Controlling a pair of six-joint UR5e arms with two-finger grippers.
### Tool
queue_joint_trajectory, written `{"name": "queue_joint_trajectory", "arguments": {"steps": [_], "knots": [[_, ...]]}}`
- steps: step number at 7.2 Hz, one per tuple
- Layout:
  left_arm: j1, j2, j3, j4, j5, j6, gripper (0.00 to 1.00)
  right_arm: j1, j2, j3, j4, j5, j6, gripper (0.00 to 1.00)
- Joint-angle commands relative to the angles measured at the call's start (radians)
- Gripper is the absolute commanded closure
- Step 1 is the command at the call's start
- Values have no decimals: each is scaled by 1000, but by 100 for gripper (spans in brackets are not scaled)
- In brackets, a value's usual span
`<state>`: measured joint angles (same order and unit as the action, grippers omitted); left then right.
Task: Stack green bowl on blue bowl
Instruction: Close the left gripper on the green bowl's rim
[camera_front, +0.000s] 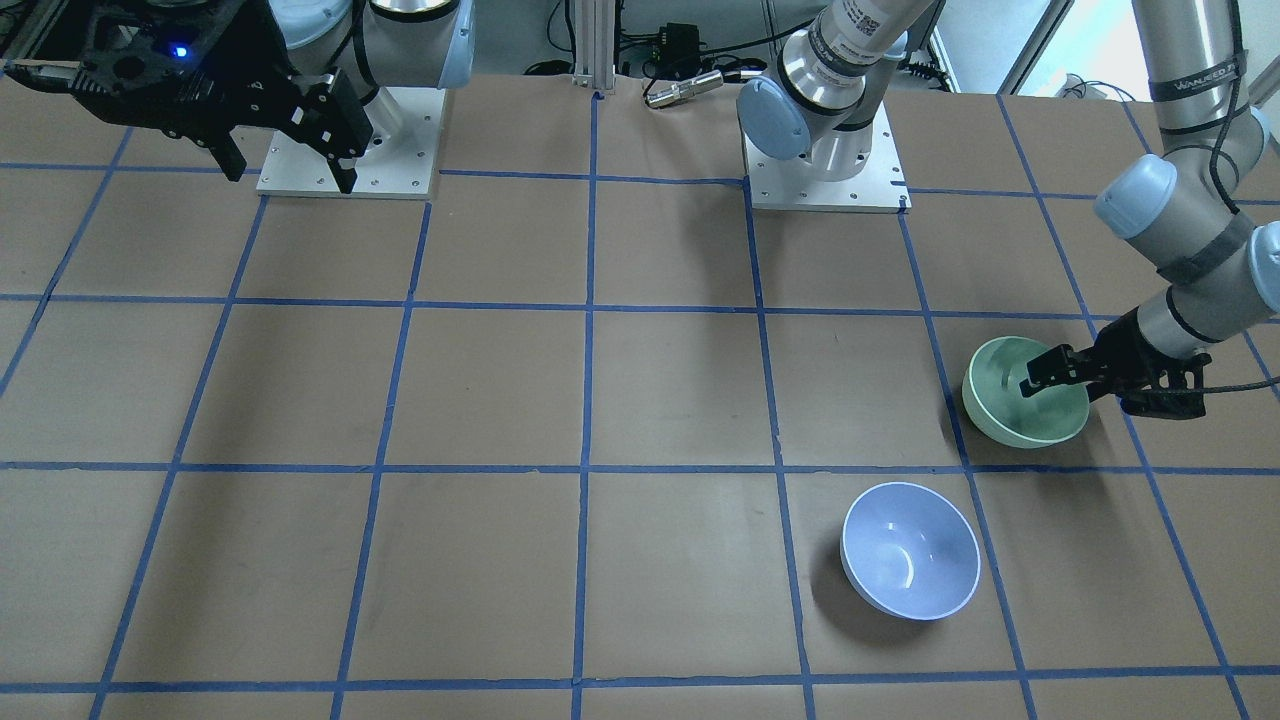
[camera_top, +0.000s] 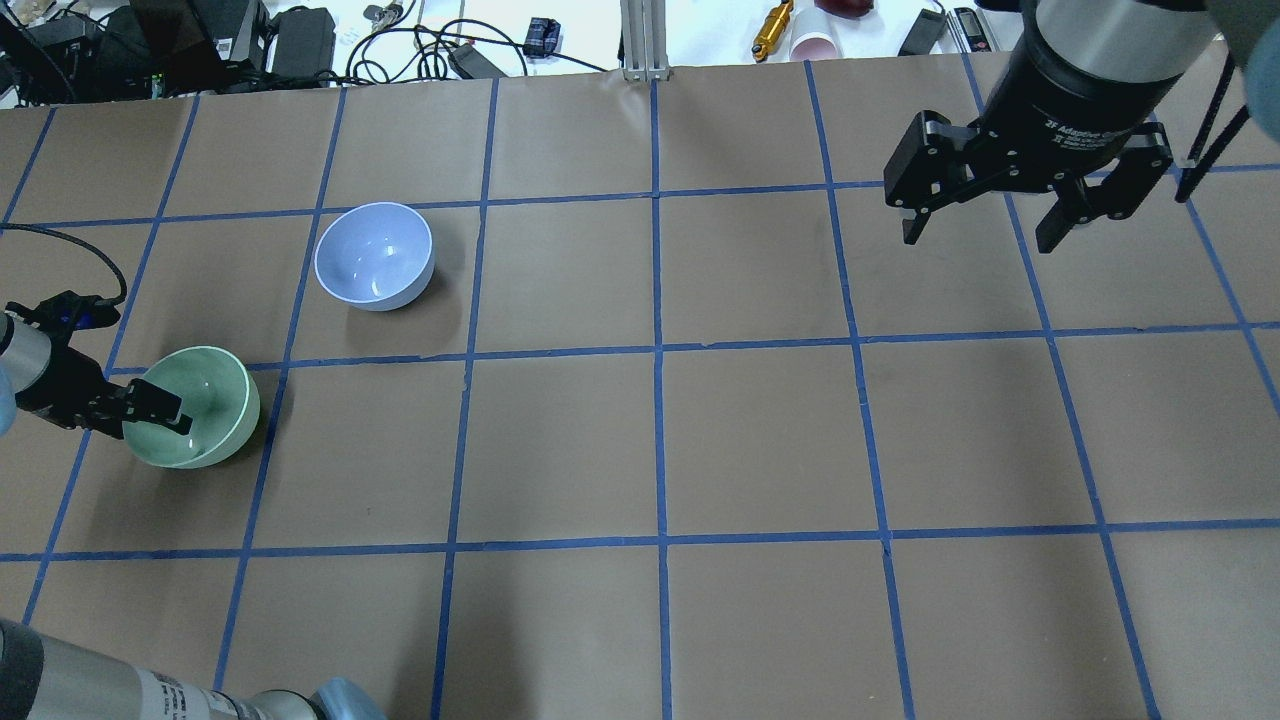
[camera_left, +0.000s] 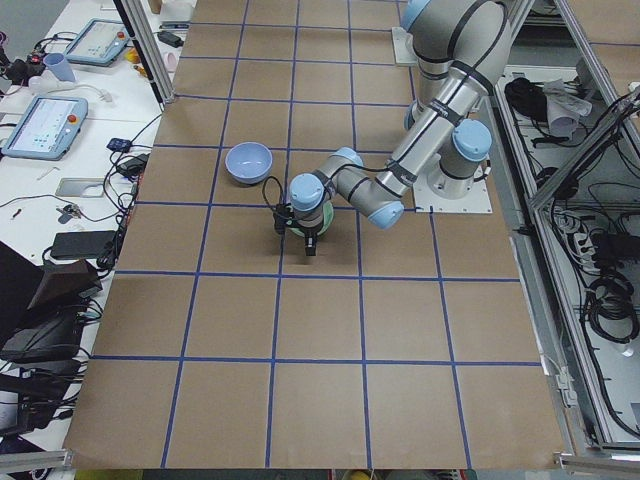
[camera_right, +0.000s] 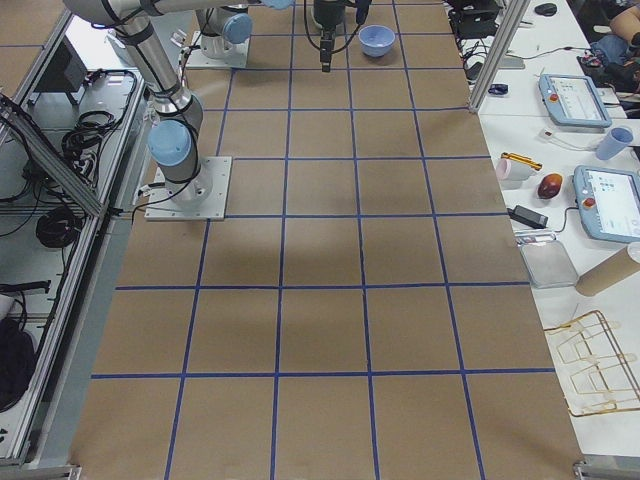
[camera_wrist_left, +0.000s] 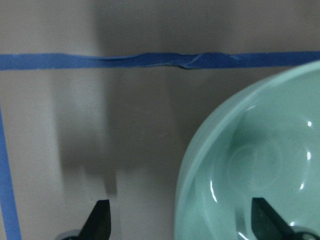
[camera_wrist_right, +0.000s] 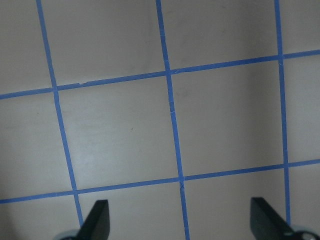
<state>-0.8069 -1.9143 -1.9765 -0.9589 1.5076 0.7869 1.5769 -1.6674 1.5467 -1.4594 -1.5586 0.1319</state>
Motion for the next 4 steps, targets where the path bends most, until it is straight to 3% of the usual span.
{"name": "queue_joint_trajectory", "arguments": {"steps": [1,2,4], "knots": [[0,-6,1,2,-4,-2,1,0,0,0,-1,0,0,0],[-1,-5,-1,2,-4,-2,25,0,0,0,1,0,0,0],[-1,-6,1,2,-4,0,56,0,0,0,1,0,0,0]]}}
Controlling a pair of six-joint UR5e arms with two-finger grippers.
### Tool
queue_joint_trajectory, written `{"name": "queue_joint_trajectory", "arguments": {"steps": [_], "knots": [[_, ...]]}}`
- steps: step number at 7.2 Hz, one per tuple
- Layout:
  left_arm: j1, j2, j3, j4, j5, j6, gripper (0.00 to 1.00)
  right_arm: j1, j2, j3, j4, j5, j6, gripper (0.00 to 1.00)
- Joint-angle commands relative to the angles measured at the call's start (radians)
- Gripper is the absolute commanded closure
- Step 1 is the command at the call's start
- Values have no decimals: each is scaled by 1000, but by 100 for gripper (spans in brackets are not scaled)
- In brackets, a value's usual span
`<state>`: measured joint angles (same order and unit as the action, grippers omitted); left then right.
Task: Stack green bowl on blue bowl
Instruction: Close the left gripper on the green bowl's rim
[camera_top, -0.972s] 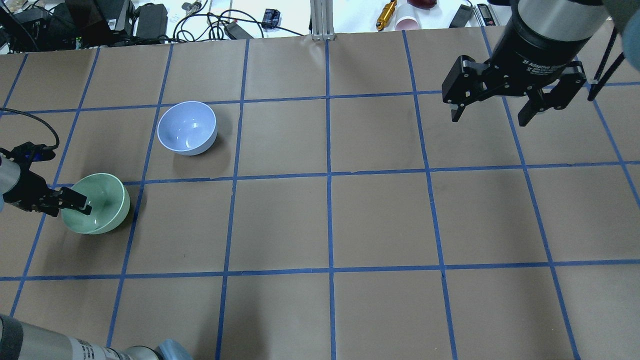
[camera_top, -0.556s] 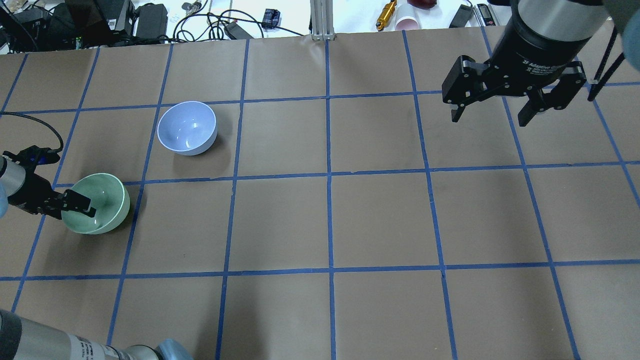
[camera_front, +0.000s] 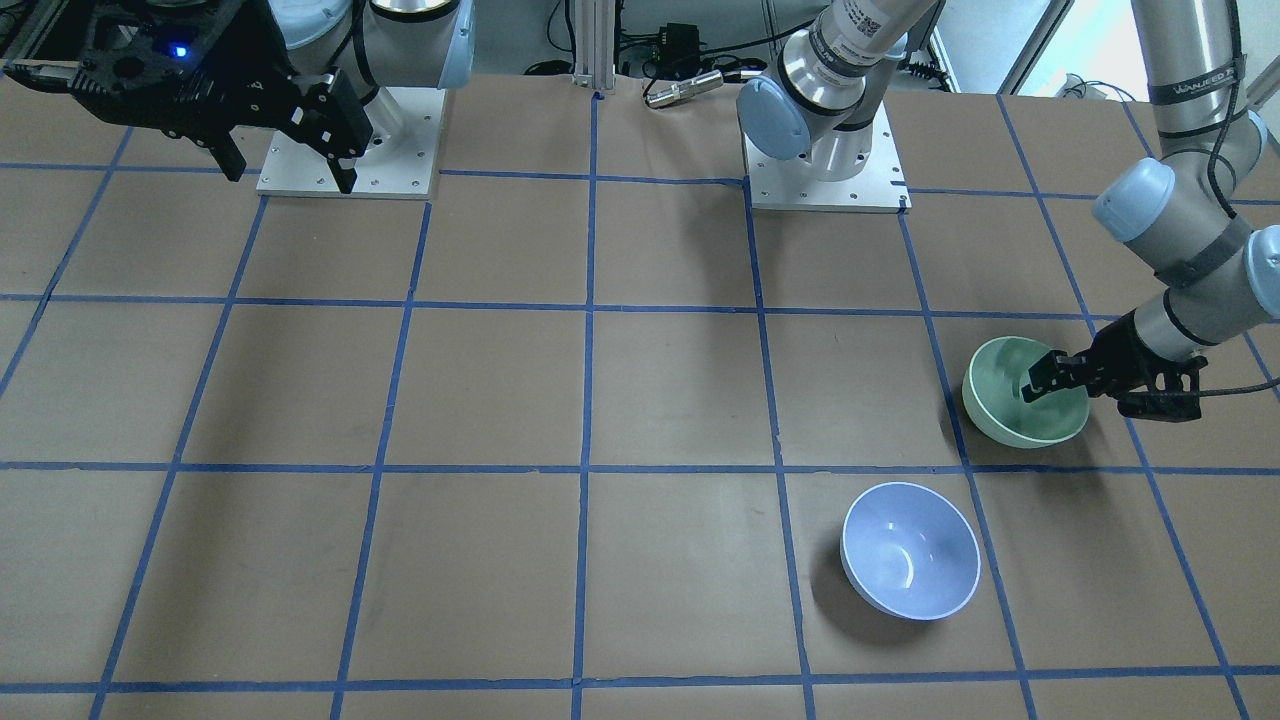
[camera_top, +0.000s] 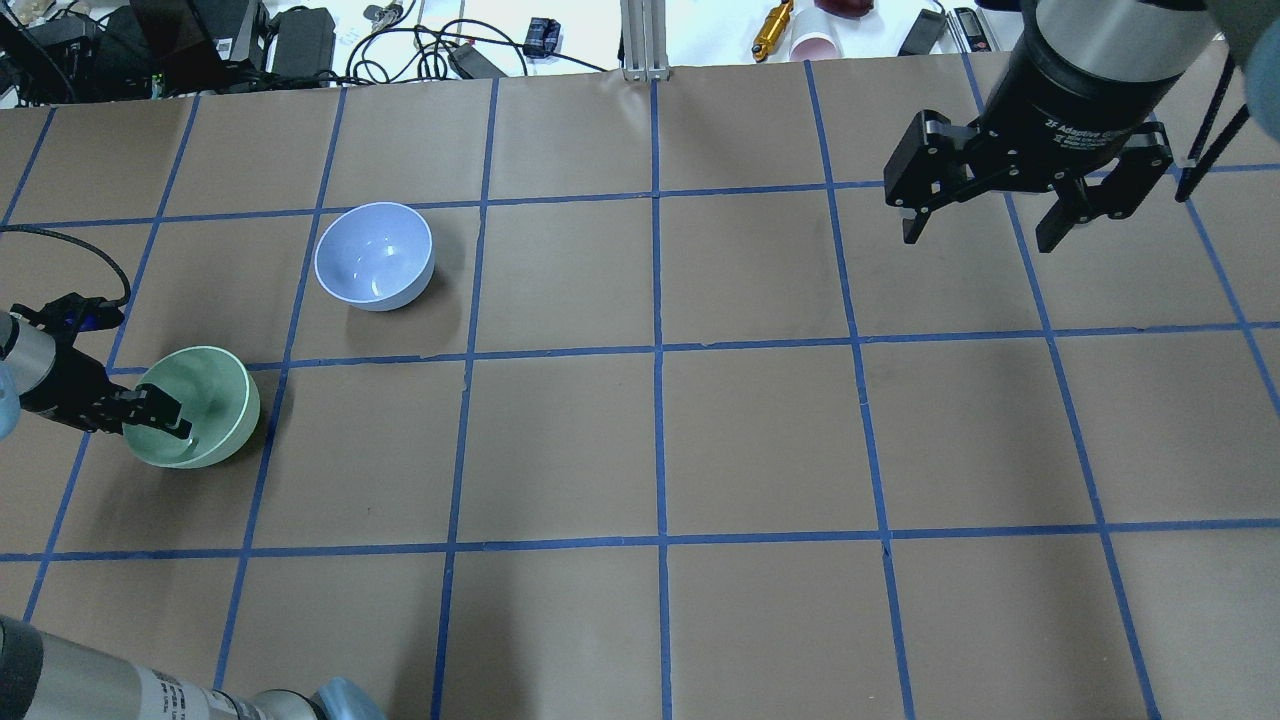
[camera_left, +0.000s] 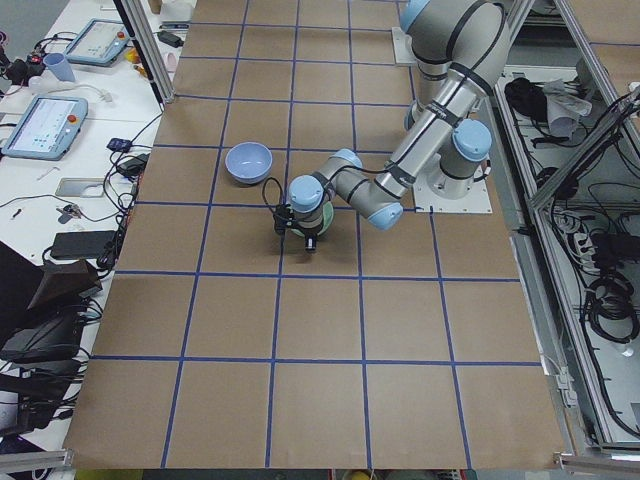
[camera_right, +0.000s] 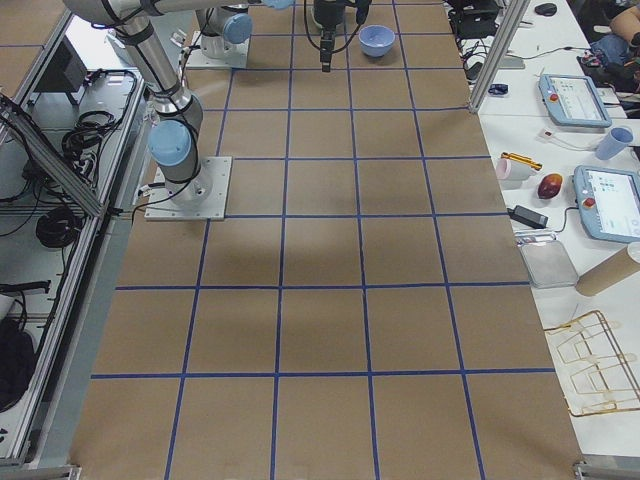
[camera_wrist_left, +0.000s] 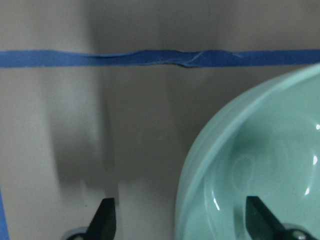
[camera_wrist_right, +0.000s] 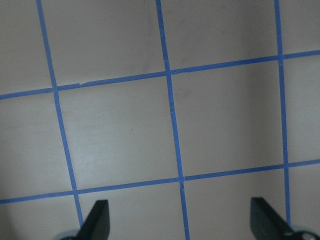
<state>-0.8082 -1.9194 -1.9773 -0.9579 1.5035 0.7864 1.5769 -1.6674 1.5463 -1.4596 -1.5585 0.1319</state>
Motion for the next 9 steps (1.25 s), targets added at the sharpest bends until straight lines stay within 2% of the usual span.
{"name": "queue_joint_trajectory", "arguments": {"steps": [1,2,3,9], "knots": [[-2,-1,2,2,1,1,70,0,0,2,-1,0,0,0],[-3,0,2,1,1,-1,92,0,0,0,-1,0,0,0],[-6,8,2,1,0,-4,100,0,0,0,-1,0,0,0],[-6,13,8,4,-2,-6,100,0,0,2,-1,0,0,0]]}}
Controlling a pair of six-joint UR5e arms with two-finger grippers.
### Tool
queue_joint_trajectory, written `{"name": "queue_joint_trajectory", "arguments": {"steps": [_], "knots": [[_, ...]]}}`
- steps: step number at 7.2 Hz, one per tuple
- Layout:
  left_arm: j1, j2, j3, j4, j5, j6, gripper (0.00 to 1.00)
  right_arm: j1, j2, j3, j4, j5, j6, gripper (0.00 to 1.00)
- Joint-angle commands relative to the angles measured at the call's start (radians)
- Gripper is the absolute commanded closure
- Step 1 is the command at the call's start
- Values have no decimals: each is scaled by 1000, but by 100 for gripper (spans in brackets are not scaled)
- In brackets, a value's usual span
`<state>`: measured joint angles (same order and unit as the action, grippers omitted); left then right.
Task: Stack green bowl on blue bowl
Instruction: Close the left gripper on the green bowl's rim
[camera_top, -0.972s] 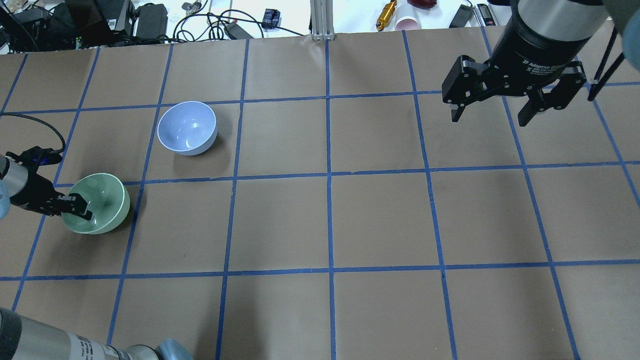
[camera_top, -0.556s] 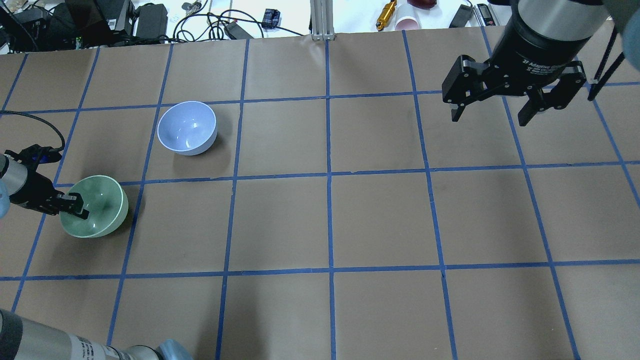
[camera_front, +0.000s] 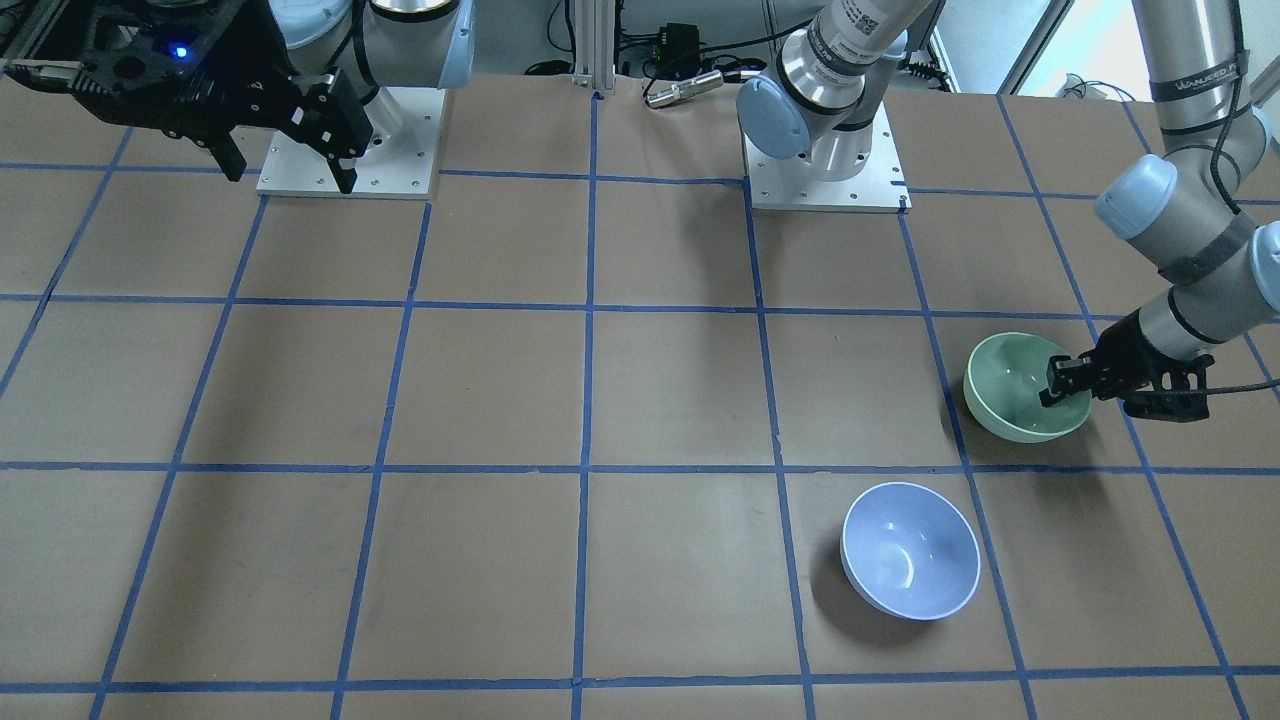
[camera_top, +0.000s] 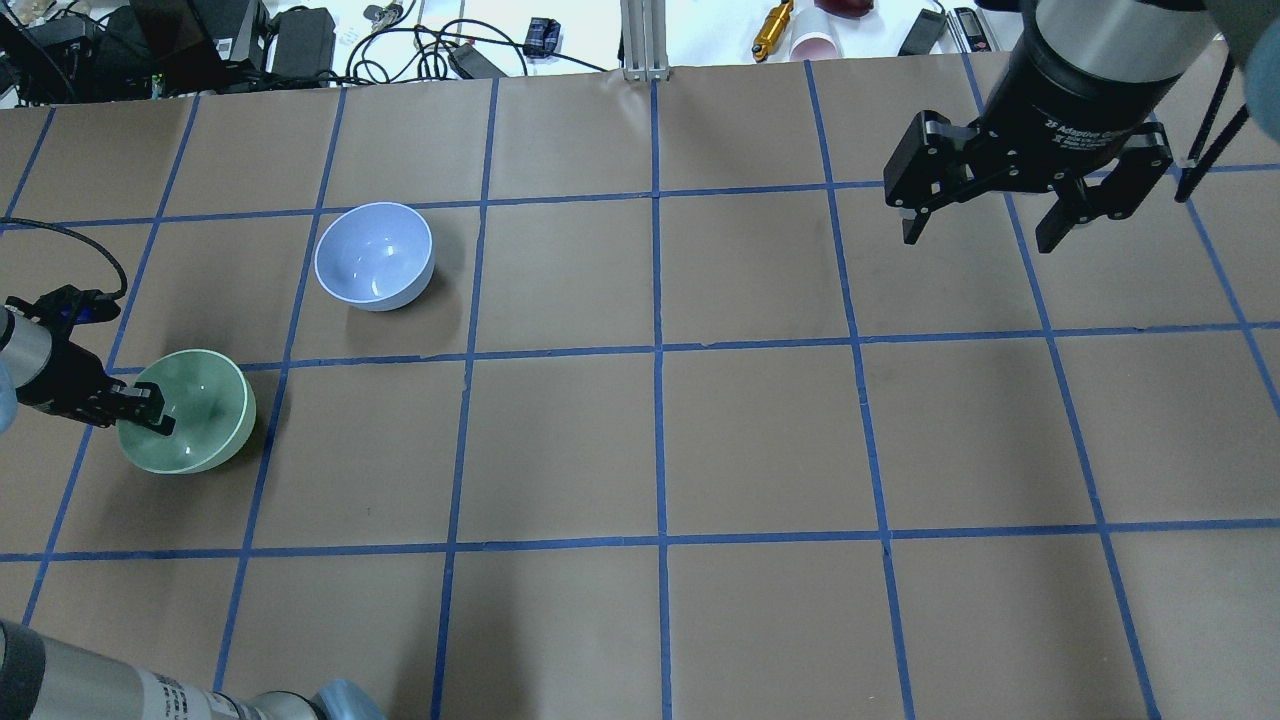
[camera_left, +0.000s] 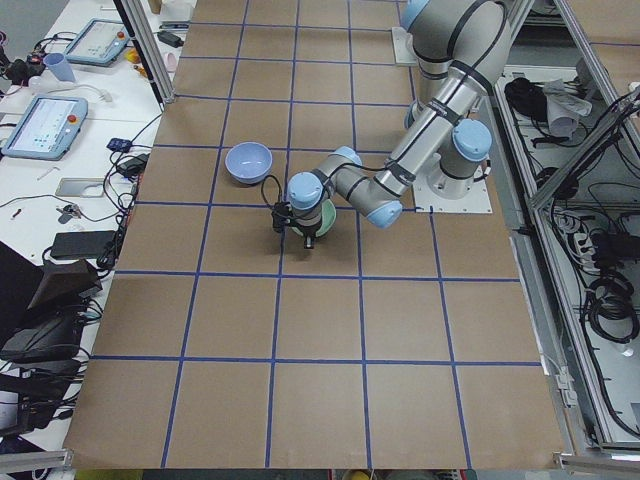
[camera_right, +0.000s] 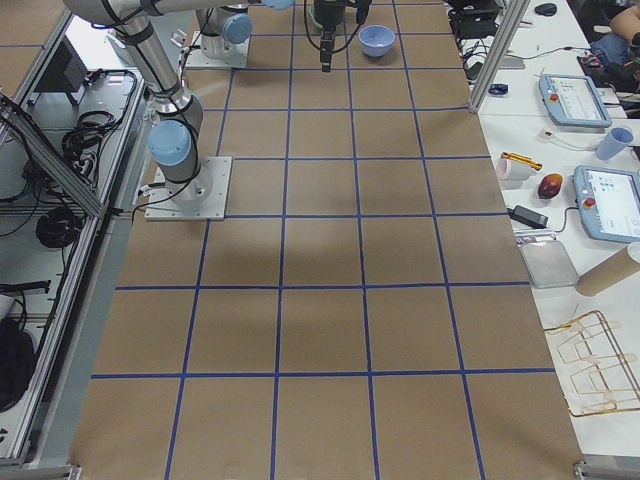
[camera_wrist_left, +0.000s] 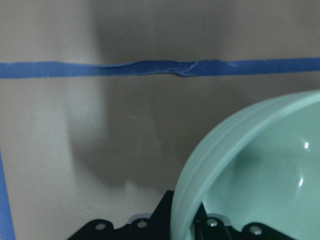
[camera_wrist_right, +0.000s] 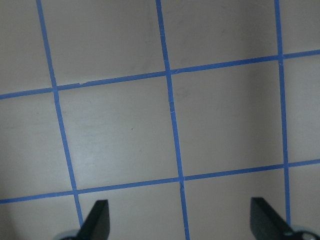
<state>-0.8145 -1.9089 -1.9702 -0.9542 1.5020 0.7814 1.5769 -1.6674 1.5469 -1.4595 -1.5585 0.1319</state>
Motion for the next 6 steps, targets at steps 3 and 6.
{"name": "queue_joint_trajectory", "arguments": {"steps": [3,6], "knots": [[0,7,2,-9,-3,-4,100,0,0,-1,-1,0,0,0],[-2,19,16,-18,-26,-7,100,0,0,-1,1,0,0,0]]}}
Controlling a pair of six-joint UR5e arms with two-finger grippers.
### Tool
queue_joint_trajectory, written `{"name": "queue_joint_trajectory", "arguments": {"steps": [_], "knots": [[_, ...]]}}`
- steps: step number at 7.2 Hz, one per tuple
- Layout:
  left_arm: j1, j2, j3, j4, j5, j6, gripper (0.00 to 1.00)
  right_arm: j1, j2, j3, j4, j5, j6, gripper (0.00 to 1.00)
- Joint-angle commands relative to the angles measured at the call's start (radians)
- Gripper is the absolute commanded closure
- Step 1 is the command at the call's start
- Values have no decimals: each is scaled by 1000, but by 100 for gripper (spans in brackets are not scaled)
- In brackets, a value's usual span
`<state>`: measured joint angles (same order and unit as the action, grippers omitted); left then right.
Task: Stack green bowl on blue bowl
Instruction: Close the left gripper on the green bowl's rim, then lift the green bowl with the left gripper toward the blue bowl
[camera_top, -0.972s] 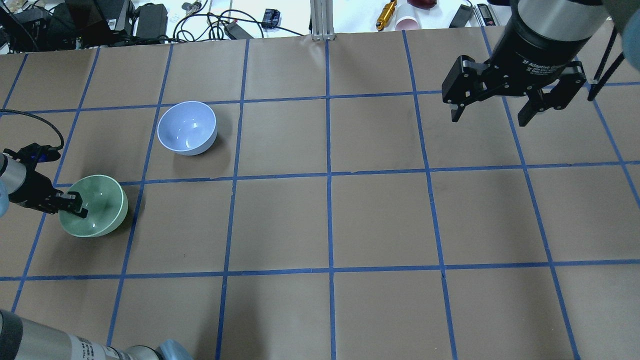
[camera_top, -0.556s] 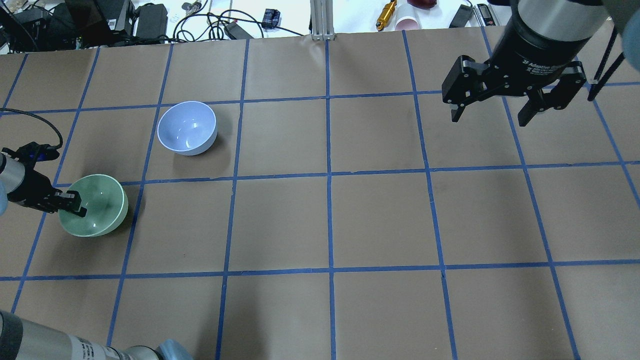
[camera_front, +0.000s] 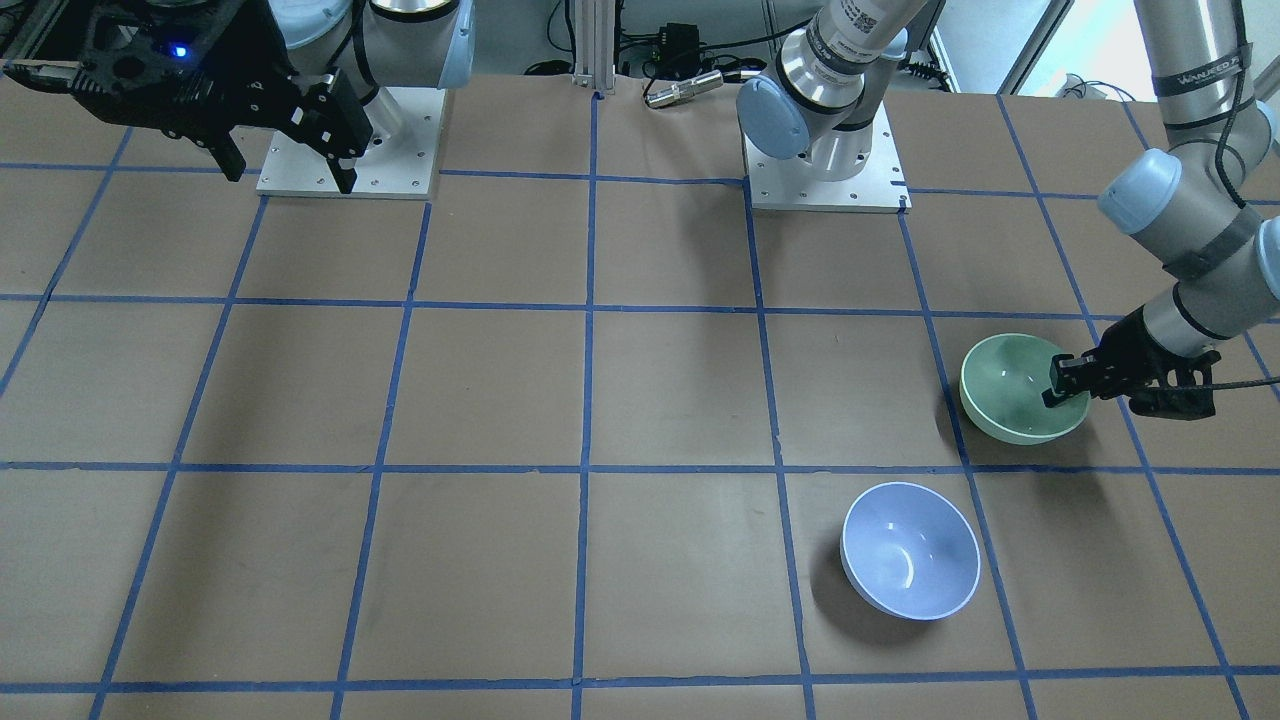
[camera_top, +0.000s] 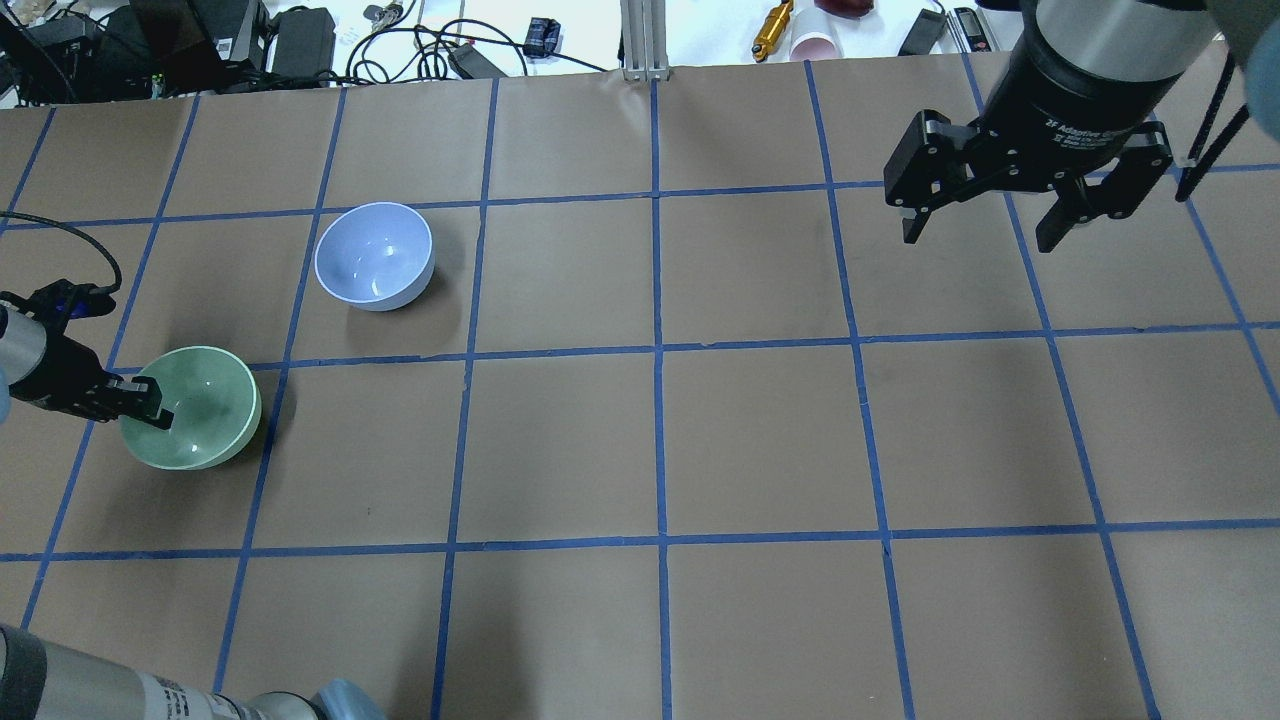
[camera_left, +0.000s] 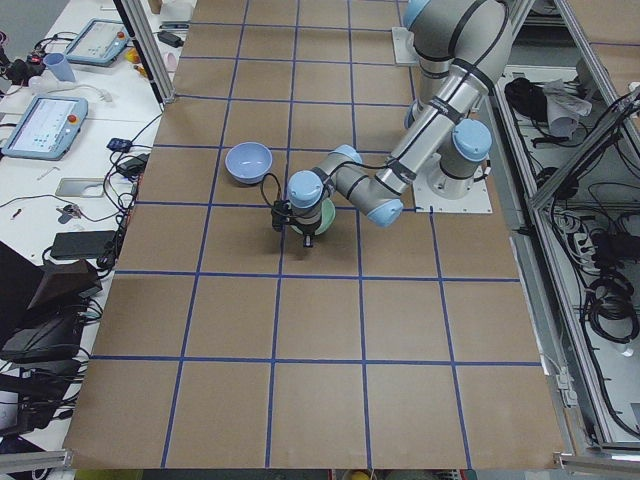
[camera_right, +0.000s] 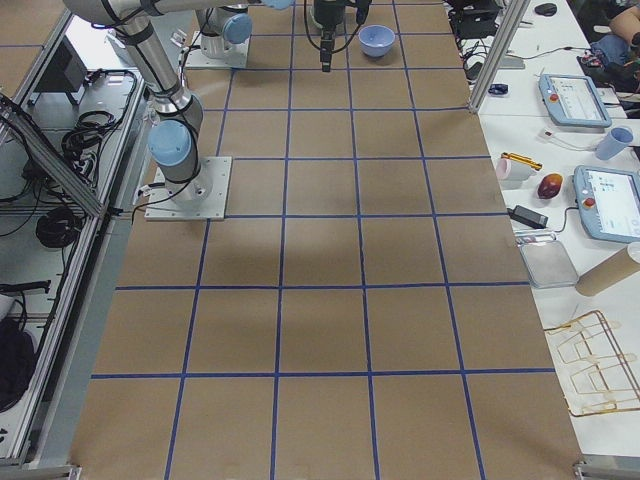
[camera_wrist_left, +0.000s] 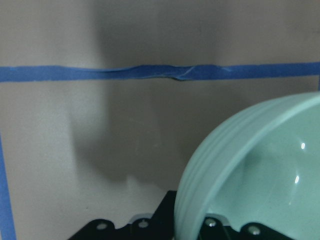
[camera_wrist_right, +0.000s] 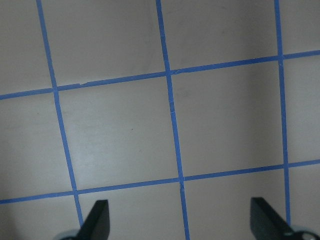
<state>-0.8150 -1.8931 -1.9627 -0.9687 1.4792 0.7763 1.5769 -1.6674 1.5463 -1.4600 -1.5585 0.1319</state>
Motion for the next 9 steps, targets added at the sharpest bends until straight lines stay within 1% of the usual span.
{"name": "queue_joint_trajectory", "arguments": {"steps": [1,3,4,5,6,8,9], "knots": [[-6,9,10,-5,-7,-3,100,0,0,2,0,0,0,0],[-10,26,11,-7,-25,-6,100,0,0,0,0,0,0,0],[-10,38,11,-25,-64,-14,100,0,0,0,0,0,0,0],[-12,54,22,-50,-82,-25,100,0,0,0,0,0,0,0],[-24,64,56,-65,-82,-25,100,0,0,0,0,0,0,0],[-107,75,178,-229,-77,-93,100,0,0,0,1,0,0,0],[-143,74,224,-279,-74,-147,100,0,0,0,0,0,0,0]]}}
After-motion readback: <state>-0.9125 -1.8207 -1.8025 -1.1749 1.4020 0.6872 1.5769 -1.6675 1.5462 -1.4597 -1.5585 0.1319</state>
